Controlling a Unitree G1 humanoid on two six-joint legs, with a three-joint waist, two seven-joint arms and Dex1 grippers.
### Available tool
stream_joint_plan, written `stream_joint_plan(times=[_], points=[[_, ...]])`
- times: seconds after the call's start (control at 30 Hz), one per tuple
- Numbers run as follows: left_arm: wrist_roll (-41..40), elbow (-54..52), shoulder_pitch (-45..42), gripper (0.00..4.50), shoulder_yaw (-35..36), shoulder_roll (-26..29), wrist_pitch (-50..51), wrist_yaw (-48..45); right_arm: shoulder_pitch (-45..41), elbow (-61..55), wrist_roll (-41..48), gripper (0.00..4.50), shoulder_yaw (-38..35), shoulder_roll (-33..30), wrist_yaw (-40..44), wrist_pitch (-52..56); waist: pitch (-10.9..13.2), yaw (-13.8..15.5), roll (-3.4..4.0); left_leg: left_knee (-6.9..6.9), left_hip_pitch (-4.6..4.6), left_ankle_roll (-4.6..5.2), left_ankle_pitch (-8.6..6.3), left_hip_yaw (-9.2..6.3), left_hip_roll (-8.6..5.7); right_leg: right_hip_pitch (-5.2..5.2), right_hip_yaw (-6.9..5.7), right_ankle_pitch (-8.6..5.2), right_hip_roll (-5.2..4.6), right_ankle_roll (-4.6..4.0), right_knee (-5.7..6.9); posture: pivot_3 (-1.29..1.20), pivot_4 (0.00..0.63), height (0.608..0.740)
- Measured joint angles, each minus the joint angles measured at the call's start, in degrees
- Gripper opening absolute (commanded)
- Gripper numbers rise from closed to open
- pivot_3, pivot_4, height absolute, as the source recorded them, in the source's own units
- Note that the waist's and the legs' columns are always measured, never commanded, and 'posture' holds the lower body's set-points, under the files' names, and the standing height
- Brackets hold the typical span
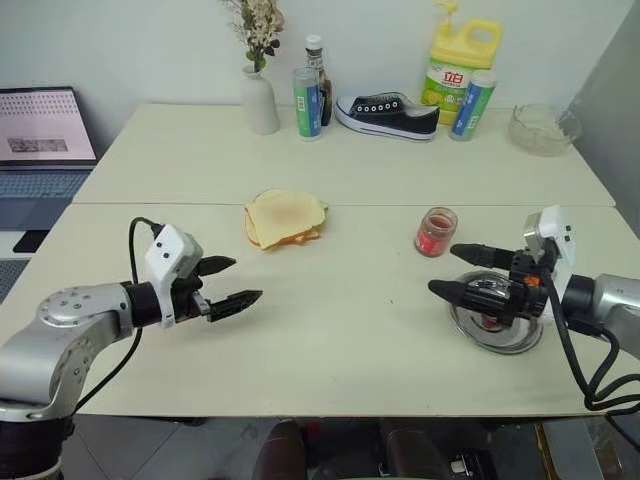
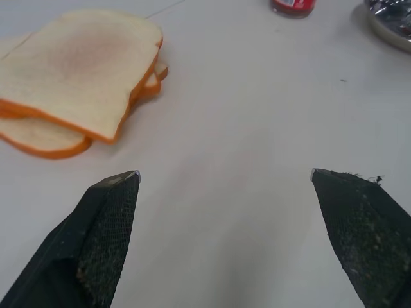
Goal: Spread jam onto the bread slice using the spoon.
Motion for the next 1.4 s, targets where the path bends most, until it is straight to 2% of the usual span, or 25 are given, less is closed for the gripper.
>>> stream_joint_plan(times=[0.1,0.23,0.5,0.73,0.83,0.9,1.0,1.2,1.4], points=[[-1.24,-0.35,-2.03,4.46,-0.89,-0.2,0.4,-0.87,0.49,-0.07,0.62,4.5,0.18,-0.03,0.35,-0.08,0.0,-0.09,0.0,-0.01,0.01,0.0,0.0,0.02,0.0,0.0,0.02,0.0,0.0,0.0,-0.02,0.0,0.15,0.74],[0.32,-0.11,-4.6,4.46,-3.5,-4.06,-1.36,1.66,1.26,-0.1,0.23,4.5,0.39,-0.19,0.38,-0.95,0.01,-0.08,-0.02,-0.01,0.0,0.0,0.0,0.01,0.01,0.0,0.02,0.0,0.01,0.0,-0.01,0.0,0.15,0.74],[6.16,0.05,-3.86,4.46,-4.43,-7.39,-11.35,3.19,2.21,-1.0,-1.77,4.5,2.0,-0.41,-0.23,-3.19,0.0,-0.16,-0.02,-0.01,0.0,0.0,0.0,0.0,0.02,0.0,0.03,0.01,0.03,-0.01,-0.01,0.0,0.15,0.74],[5.8,1.53,-3.13,4.46,-4.77,-8.04,-12.92,1.39,2.38,-1.81,-4.38,4.5,5.63,1.88,-1.83,-6.53,0.0,-0.16,-0.02,0.03,0.01,0.0,0.01,-0.04,0.03,0.0,0.0,0.01,0.04,0.0,0.04,0.0,0.15,0.74],[4.58,5.53,-6.56,4.46,-4.52,-9.53,-10.88,2.56,1.84,-1.93,-7.45,4.5,9.32,3.73,-2.9,-9.32,0.0,-0.16,-0.02,0.05,0.01,0.01,0.02,-0.05,0.02,0.0,-0.02,0.02,0.05,0.01,0.05,0.0,0.15,0.74],[5.27,11.82,-10.85,4.46,-4.1,-12.56,-10.84,6.16,-0.7,-1.9,-10.3,4.5,12.41,6.0,-4.3,-11.17,0.0,-0.13,-0.03,0.1,0.0,0.01,0.03,-0.06,0.01,0.01,-0.04,0.06,0.06,0.04,0.05,0.0,0.15,0.74],[9.26,23.2,-17.09,4.46,-3.27,-16.3,-13.22,13.92,-5.08,-1.65,-12.98,4.5,16.4,10.36,-6.48,-13.45,-0.01,-0.23,-0.04,0.11,0.01,0.02,0.04,-0.07,0.01,0.01,-0.02,0.09,0.08,0.04,0.05,0.0,0.15,0.74],[14.29,39.78,-23.12,4.46,-2.74,-23.41,-16.73,22.98,-10.25,2.31,-19.19,4.5,23.14,14.49,-6.96,-16.95,-0.05,-0.1,-0.11,0.12,-0.08,0.01,0.05,-0.05,-0.02,-0.04,-0.04,0.11,0.0,0.05,0.03,0.0,0.15,0.74],[15.68,43.56,-23.75,4.46,-3.24,-26.05,-16.96,23.91,-11.11,3.34,-22.12,4.5,25.09,16.22,-7.3,-18.41,-0.05,-0.09,-0.11,0.11,-0.07,0.01,0.05,-0.07,-0.02,-0.04,-0.07,0.11,-0.03,0.05,0.05,0.0,0.15,0.74]])
